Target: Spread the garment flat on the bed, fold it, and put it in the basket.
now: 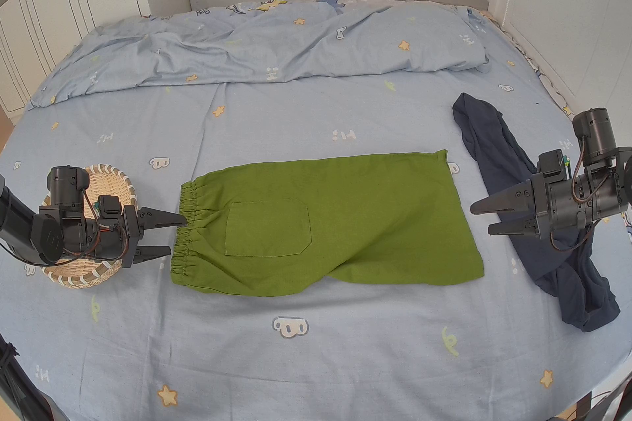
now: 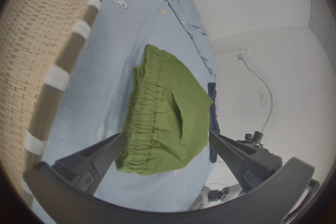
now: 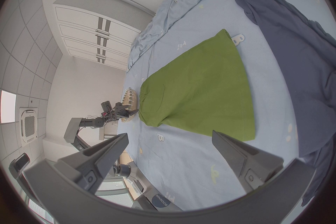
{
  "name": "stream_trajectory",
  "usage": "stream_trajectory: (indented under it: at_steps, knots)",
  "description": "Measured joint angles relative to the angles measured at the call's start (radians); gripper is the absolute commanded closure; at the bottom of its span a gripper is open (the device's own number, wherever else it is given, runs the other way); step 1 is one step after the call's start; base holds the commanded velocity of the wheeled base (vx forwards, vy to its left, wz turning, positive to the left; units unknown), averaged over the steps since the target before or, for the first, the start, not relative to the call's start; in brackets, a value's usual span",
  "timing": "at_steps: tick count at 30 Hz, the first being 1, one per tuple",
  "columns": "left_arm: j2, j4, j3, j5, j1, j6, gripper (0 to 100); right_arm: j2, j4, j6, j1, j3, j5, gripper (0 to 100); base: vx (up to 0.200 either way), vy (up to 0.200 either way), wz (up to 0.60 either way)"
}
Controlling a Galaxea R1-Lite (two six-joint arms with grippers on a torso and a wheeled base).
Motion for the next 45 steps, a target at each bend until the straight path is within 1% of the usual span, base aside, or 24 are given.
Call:
stream_trajectory:
  at_steps: [3,5,16,20,22,29,35,45]
  knots:
    - [0.022,-0.039,0.001,0.055,-0.004,0.008,0,-0.018,-0.002,0.000,0.004,0.012,0.000,0,0.000,0.000,0.00]
    - [0.034,-0.054,0.001,0.074,-0.015,0.009,0,-0.029,-0.003,0.000,0.009,0.016,0.000,0,0.000,0.000,0.00]
    - [0.079,-0.060,-0.027,0.091,-0.069,0.007,0,-0.058,-0.003,0.000,0.018,0.032,0.000,0,0.000,0.000,0.00]
    - [0.094,-0.061,-0.035,0.169,-0.081,0.011,0,-0.060,-0.004,0.000,0.019,0.033,0.000,0,0.000,0.000,0.00]
    - [0.096,-0.060,-0.036,0.192,-0.084,0.011,0,-0.060,-0.004,0.000,0.021,0.034,0.000,0,0.000,0.000,0.00]
    - [0.104,-0.062,-0.040,0.215,-0.087,0.017,0,-0.058,-0.007,-0.001,0.028,0.039,0.000,0,0.000,0.000,0.00]
    - [0.117,-0.063,-0.039,0.227,-0.097,0.057,0,-0.056,-0.021,0.000,0.037,0.047,0.000,0,0.000,0.000,0.00]
    - [0.137,-0.065,-0.043,0.230,-0.121,0.047,0,-0.056,-0.024,0.000,0.040,0.050,0.000,0,0.000,0.000,0.00]
